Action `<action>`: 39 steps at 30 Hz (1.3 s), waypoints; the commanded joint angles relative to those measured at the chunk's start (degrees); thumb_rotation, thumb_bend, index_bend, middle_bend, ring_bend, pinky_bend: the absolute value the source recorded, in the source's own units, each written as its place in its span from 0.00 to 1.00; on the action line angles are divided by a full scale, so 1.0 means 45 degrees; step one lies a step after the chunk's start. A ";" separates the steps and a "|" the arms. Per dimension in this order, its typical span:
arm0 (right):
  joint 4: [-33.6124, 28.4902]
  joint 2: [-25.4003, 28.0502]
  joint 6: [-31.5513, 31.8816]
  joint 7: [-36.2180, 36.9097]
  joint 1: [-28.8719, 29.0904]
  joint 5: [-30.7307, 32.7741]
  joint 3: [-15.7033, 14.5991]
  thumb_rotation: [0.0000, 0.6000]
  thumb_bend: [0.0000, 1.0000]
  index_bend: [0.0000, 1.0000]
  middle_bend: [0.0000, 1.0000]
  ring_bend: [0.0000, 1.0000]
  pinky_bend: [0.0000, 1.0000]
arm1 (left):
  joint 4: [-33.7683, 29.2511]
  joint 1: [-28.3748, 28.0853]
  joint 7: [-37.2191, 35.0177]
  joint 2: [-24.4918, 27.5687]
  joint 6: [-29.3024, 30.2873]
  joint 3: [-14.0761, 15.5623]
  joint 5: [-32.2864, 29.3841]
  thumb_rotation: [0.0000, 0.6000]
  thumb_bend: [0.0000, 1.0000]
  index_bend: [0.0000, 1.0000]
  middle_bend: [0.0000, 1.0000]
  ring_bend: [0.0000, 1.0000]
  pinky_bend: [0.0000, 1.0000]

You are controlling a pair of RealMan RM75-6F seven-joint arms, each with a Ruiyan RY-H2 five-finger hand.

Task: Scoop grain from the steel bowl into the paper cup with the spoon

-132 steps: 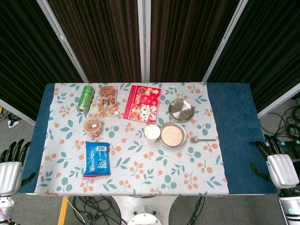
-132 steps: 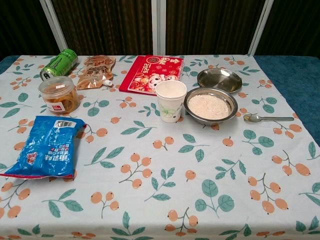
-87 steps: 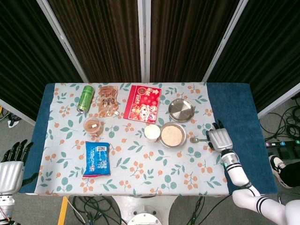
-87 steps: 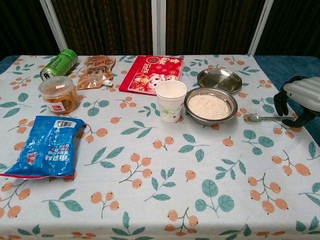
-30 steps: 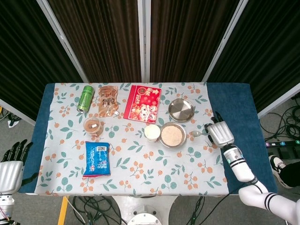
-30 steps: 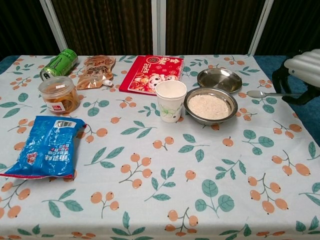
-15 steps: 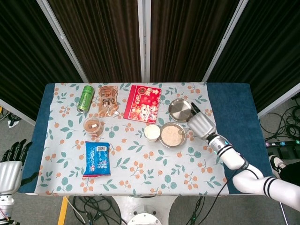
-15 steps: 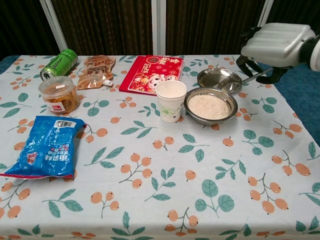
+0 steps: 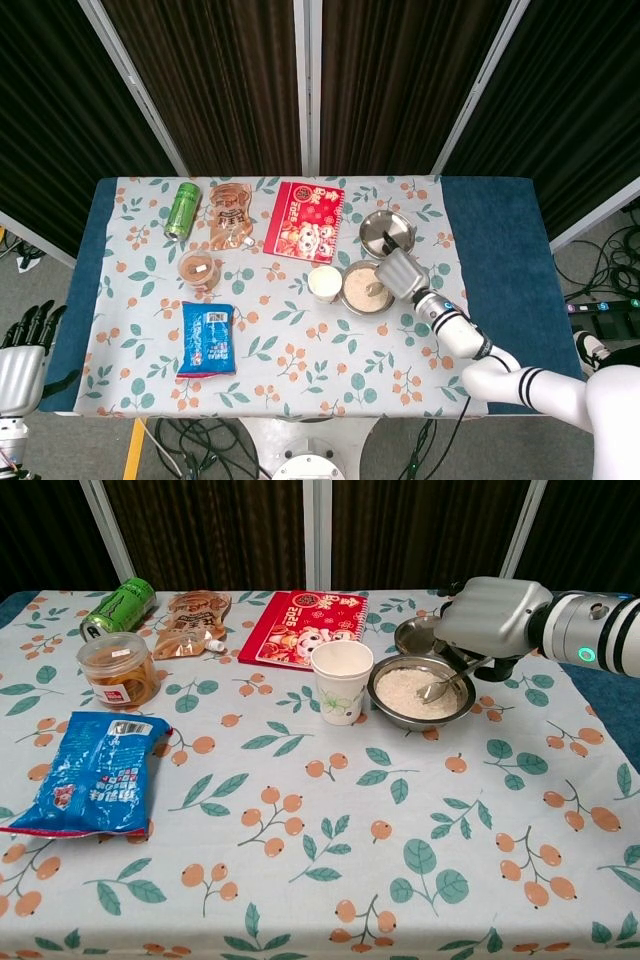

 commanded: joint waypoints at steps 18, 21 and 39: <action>-0.0810 0.0654 0.1576 0.1683 -0.0469 -0.0587 -0.0268 1.00 0.35 0.64 0.57 0.23 0.01 | -0.0100 -0.0010 0.0150 0.0021 0.0025 -0.0043 0.0028 1.00 0.06 0.17 0.16 0.10 0.20; -0.1081 0.0977 0.1861 0.2015 -0.0564 -0.0866 -0.0250 1.00 0.35 0.64 0.57 0.23 0.01 | -0.0192 -0.0023 0.0240 0.0080 0.0008 -0.0054 0.0012 1.00 0.06 0.17 0.16 0.10 0.20; -0.1324 0.0633 0.1614 0.1809 0.0565 -0.0576 0.0794 1.00 0.35 0.64 0.57 0.23 0.01 | -0.0208 0.0050 0.0226 0.0080 0.0067 -0.0053 -0.0078 1.00 0.06 0.17 0.16 0.10 0.20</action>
